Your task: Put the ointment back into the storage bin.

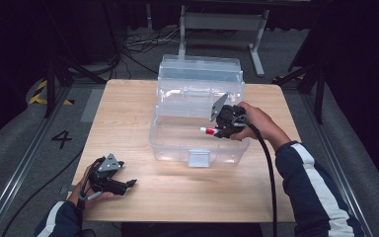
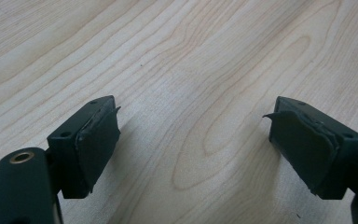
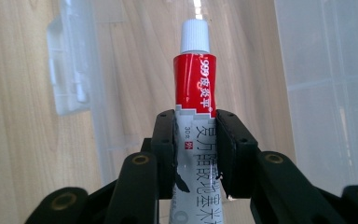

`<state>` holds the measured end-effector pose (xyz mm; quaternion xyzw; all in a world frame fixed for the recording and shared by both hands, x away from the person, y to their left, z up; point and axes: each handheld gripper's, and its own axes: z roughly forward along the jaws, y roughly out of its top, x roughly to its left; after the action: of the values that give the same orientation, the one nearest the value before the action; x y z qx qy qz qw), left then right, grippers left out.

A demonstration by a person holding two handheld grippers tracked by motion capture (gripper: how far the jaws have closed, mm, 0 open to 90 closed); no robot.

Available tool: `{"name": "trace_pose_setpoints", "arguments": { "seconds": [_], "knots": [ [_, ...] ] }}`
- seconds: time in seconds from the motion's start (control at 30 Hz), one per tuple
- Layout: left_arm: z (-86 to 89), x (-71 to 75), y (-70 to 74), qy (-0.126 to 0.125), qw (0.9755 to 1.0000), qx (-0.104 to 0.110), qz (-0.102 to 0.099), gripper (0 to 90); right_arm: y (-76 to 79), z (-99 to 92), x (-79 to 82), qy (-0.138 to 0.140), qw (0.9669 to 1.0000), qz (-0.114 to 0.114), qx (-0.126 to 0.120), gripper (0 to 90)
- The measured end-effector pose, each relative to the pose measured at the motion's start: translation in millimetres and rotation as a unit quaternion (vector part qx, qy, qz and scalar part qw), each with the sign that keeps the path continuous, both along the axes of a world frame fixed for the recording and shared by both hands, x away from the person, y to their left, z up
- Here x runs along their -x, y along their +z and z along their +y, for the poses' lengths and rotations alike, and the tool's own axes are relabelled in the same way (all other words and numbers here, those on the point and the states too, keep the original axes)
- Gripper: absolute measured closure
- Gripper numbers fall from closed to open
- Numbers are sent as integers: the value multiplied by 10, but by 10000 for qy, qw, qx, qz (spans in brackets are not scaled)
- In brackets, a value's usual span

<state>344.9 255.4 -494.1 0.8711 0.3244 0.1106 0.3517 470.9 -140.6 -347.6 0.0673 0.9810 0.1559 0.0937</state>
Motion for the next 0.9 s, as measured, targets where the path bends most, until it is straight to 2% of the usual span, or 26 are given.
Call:
{"name": "trace_pose_setpoints", "arguments": {
  "seconds": [0.1,0.23,0.43,0.6,0.77,0.9],
  "knots": [
    [0,0,0,1,10000,-1,-1,160,-77,-13,-27,-36,9999,106,13,708],
    [0,0,0,0,10000,-2,0,160,-191,-5,-30,-14,9996,228,151,708],
    [0,0,0,0,10000,-2,-1,160,-322,11,-50,50,9993,274,247,708],
    [0,0,0,-1,10000,-2,-1,160,-384,-9,-68,13,9994,276,217,708],
    [0,1,0,4,10000,0,1,160,-456,-62,-103,-72,9986,398,328,708],
    [1,0,1,-3,10000,-6,-2,160,-474,-78,-103,-51,9988,365,318,708]
  ]
}}
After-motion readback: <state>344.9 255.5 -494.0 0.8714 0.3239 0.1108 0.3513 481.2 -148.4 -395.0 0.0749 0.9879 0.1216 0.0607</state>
